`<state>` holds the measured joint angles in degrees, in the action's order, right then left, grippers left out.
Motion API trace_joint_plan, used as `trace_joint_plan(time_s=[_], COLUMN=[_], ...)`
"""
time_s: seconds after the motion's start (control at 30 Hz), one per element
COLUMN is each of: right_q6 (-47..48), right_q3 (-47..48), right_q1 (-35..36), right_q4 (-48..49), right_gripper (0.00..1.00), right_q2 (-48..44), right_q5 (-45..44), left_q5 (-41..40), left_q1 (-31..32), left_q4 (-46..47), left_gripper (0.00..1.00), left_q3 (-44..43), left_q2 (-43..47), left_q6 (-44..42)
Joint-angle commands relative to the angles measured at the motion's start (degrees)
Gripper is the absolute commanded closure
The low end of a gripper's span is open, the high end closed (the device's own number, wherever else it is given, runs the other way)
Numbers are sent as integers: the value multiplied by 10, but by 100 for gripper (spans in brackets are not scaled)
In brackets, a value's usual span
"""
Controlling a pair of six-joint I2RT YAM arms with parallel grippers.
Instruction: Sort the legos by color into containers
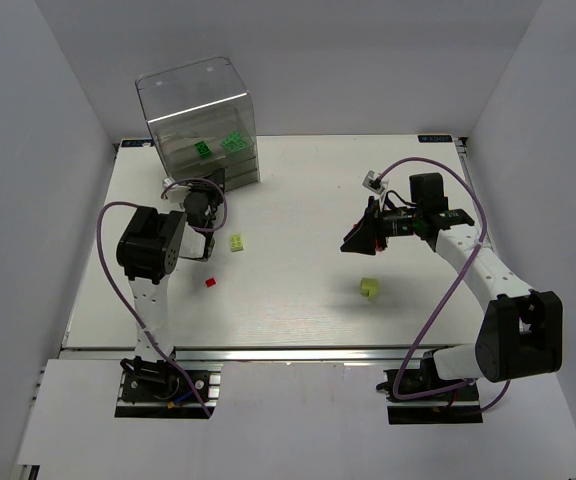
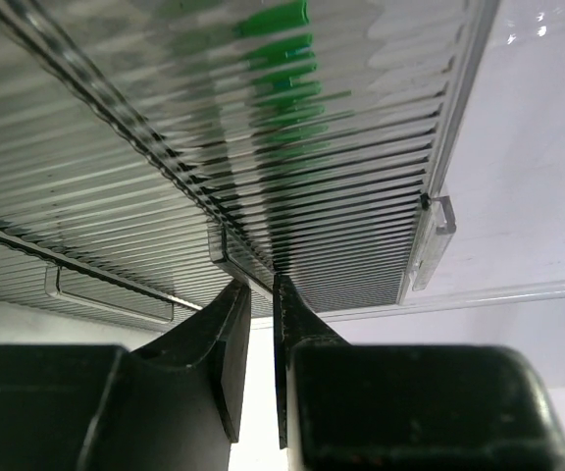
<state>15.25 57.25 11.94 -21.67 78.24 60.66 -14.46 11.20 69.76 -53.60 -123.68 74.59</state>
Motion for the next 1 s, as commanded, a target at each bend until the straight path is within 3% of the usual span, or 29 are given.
trace_joint_plan(time_s=[0.0, 0.3, 0.43, 0.53, 0.97], right_q6=[7, 8, 9, 10, 12], right_q3=[-5, -6, -6, -6, -6], right_q1=[-3, -5, -4, -4, -4], right_q4=[5, 4, 3, 1, 1], right_gripper=[53, 53, 53, 53, 53], right_q2=[-5, -6, -6, -5, -5], right_q5=[14, 18, 19, 21, 22], left_q5=[-5, -7, -9, -13, -17], left_q1=[-3, -3, -3, -3, -3], left_q4=[20, 23, 17, 13, 42], left_gripper=[75, 76, 66, 65, 95], left_q3=[-7, -1, 0, 0, 19], left_q2=[-5, 1, 6, 9, 5], left_q6=[6, 13, 16, 20, 35])
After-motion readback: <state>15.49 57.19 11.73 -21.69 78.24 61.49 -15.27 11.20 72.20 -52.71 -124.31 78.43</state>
